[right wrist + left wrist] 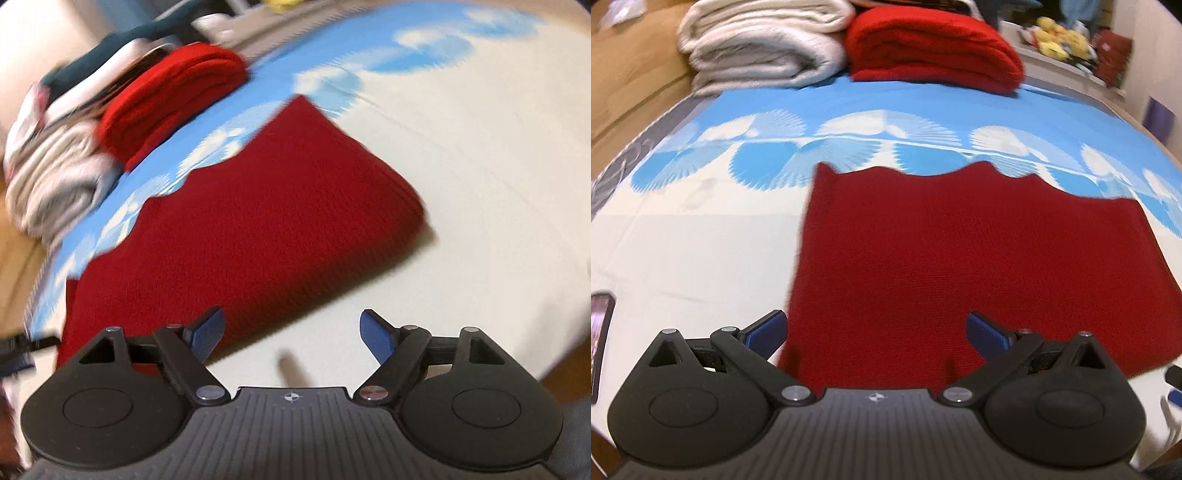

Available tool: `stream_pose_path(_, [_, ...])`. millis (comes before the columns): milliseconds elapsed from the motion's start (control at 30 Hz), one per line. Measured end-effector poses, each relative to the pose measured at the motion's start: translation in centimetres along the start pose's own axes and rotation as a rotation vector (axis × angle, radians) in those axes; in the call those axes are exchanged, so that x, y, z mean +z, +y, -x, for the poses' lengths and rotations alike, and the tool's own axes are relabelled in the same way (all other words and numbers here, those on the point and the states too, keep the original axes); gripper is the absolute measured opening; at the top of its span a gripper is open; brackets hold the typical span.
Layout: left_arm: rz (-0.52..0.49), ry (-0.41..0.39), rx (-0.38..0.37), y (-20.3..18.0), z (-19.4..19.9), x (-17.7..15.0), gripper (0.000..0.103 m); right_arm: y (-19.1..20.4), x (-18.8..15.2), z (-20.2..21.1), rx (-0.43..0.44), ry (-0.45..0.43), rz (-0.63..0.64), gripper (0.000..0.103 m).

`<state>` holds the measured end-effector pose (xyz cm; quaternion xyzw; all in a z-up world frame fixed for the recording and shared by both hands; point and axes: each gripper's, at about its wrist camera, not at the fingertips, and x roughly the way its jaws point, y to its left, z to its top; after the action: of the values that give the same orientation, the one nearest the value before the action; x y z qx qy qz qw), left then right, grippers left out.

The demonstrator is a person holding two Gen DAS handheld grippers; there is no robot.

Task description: Fold small clothes

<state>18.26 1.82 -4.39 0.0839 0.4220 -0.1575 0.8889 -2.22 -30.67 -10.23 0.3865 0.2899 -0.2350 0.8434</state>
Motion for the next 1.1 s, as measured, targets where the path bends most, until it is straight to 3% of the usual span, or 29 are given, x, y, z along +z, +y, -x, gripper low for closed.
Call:
stream_pose_path(200, [0.126, 0.029, 0.067, 5.2, 0.0, 0.4, 0.103, -4.5, 1.2, -0.4, 0.025, -0.044, -0.358, 0.082])
stream_pose_path(367, [0.271, 0.11, 0.146, 10.3, -1.0, 0.7, 0.103, -6.4, 2.6, -2.4, 0.119, -0.076, -0.583, 0.082])
stream_pose_path(467, [0.336, 0.165, 0.209, 12.8, -2.2, 0.9, 0.103, -7.3, 2.5, -4.1, 0.128, -0.091, -0.689, 0.082])
stream_pose_path(500, [0.352, 0.192, 0.213, 13.5, -2.7, 0.8, 0.103, -7.3, 2.5, -4.4, 0.142, -0.111, -0.7, 0.082])
stream_pose_path(533, [0.368, 0.216, 0.207, 13.9, -3.3, 0.8, 0.103, -7.1, 2.7, -4.7, 0.141, -0.115, -0.687, 0.074])
stream_pose_path(567, [0.382, 0.245, 0.194, 14.3, -4.0, 0.7, 0.103, -6.6, 3.0, -5.0, 0.124, -0.106, -0.647, 0.017])
stream_pose_path(667, [0.385, 0.302, 0.188, 14.3, -5.4, 0.3, 0.103, -5.3, 4.1, -4.1, 0.146, -0.171, -0.546, 0.015])
stream_pose_path(767, [0.323, 0.332, 0.196, 13.1, -6.3, -0.1, 0.103, -3.9, 5.5, -2.4, 0.12, -0.215, -0.48, 0.014])
stream_pose_path(867, [0.275, 0.333, 0.178, 12.1, -6.2, -0.1, 0.103, -4.6, 6.2, -2.5, 0.072, -0.216, -0.498, 0.014])
stream_pose_path(1000, [0.244, 0.324, 0.178, 11.6, -5.7, -0.1, 0.103, -6.3, 5.9, -4.6, -0.033, -0.154, -0.543, 0.015])
stream_pose_path(1100, [0.283, 0.317, 0.173, 12.3, -5.2, -0.1, 0.103, -4.4, 6.8, -4.4, -0.052, -0.168, -0.45, 0.015])
